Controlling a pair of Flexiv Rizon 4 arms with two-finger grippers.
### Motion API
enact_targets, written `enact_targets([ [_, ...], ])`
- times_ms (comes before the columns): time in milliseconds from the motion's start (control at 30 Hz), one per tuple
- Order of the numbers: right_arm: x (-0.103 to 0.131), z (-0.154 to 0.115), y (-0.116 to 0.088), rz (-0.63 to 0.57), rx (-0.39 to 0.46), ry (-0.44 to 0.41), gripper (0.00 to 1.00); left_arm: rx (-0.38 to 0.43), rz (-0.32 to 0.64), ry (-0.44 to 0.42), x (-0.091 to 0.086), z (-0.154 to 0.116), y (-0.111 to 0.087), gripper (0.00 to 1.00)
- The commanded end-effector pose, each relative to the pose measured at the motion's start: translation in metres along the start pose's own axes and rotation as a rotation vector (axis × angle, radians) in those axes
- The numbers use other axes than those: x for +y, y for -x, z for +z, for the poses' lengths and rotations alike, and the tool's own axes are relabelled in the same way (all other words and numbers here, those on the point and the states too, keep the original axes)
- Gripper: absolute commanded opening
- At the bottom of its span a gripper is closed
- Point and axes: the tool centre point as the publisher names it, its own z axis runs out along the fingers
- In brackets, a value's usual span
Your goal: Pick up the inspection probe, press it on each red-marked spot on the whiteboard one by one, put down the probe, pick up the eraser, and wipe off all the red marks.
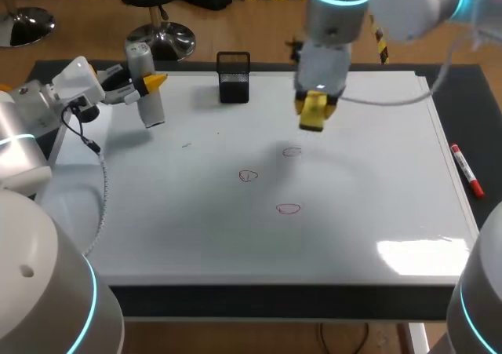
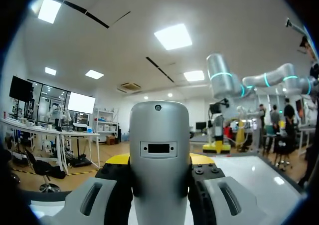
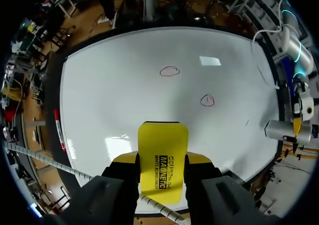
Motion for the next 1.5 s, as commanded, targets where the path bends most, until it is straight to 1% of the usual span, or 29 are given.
enact_targets([
  [33, 0.021, 0.008, 0.019, -0.012, 0.022, -0.019, 0.00, -0.001, 0.002, -0.002, 0.000, 0.001, 0.000, 0.00],
  [67, 0.025, 0.009, 0.022, -0.015, 0.007, -0.007, 0.00, -0.001, 0.002, -0.002, 0.000, 0.001, 0.000, 0.00],
  [167, 0.037, 0.014, 0.030, -0.027, 0.006, -0.001, 0.00, -0.001, 0.002, -0.002, 0.000, 0.001, 0.000, 0.00],
  [300, 0.052, 0.021, 0.043, -0.035, -0.023, 0.018, 0.00, -0.001, 0.002, -0.002, 0.000, 0.001, 0.000, 0.00],
  [367, 0.059, 0.024, 0.051, -0.043, -0.021, 0.013, 0.00, -0.001, 0.002, -0.002, 0.000, 0.001, 0.000, 0.00],
  [733, 0.092, 0.051, 0.102, -0.144, -0.019, 0.060, 0.00, -0.001, 0.002, -0.002, 0.000, 0.001, 0.000, 0.00],
  [967, 0.100, 0.072, 0.124, -0.189, -0.015, 0.056, 0.00, -0.001, 0.002, -0.002, 0.000, 0.001, 0.000, 0.00],
  [1133, 0.101, 0.084, 0.137, -0.209, -0.017, 0.053, 0.00, -0.001, 0.002, -0.002, 0.000, 0.001, 0.000, 0.00],
  [1300, 0.103, 0.095, 0.144, -0.223, 0.014, 0.052, 0.00, -0.001, 0.002, -0.002, 0.000, 0.001, 0.000, 0.00],
  [1500, 0.104, 0.108, 0.145, -0.221, 0.035, 0.063, 0.00, -0.001, 0.002, -0.002, 0.000, 0.001, 0.000, 0.00],
])
